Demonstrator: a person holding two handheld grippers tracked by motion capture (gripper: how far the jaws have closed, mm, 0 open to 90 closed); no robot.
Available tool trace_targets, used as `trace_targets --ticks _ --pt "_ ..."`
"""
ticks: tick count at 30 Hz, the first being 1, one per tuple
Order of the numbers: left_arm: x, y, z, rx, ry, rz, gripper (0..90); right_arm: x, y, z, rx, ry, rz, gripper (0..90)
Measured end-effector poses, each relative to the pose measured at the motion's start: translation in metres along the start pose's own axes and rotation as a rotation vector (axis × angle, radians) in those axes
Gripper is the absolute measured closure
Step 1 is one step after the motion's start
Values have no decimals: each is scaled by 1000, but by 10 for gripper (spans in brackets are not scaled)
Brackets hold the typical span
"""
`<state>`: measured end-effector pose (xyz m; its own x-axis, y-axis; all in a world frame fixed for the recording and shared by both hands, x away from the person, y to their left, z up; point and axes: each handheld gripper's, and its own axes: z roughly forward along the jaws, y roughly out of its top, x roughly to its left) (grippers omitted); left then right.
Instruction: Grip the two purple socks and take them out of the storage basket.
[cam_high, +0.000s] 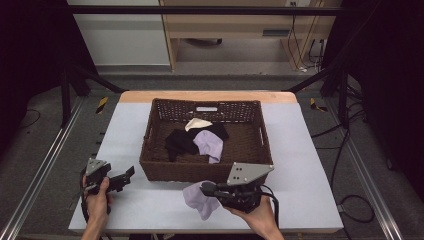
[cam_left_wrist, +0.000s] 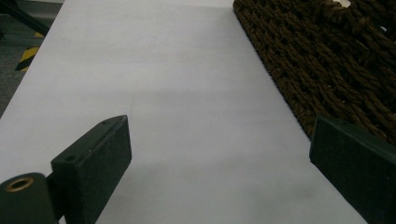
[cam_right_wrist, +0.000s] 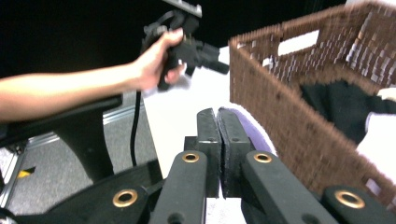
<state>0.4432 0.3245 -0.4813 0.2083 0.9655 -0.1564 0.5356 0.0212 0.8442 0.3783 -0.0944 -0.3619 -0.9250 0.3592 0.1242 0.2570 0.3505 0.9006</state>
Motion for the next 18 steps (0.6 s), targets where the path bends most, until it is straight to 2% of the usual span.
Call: trace_targets --ticks 1,7,10,18 --pt "0 0 0 0 0 0 54 -2 -10 4 20 5 18 891" --pt "0 0 0 0 0 -1 54 -8 -30 12 52 -4 56 889" --pt "0 0 0 2 0 1 54 -14 -45 19 83 -39 81 887" --pt "0 0 0 1 -1 0 54 -28 -64 37 160 -96 107 885"
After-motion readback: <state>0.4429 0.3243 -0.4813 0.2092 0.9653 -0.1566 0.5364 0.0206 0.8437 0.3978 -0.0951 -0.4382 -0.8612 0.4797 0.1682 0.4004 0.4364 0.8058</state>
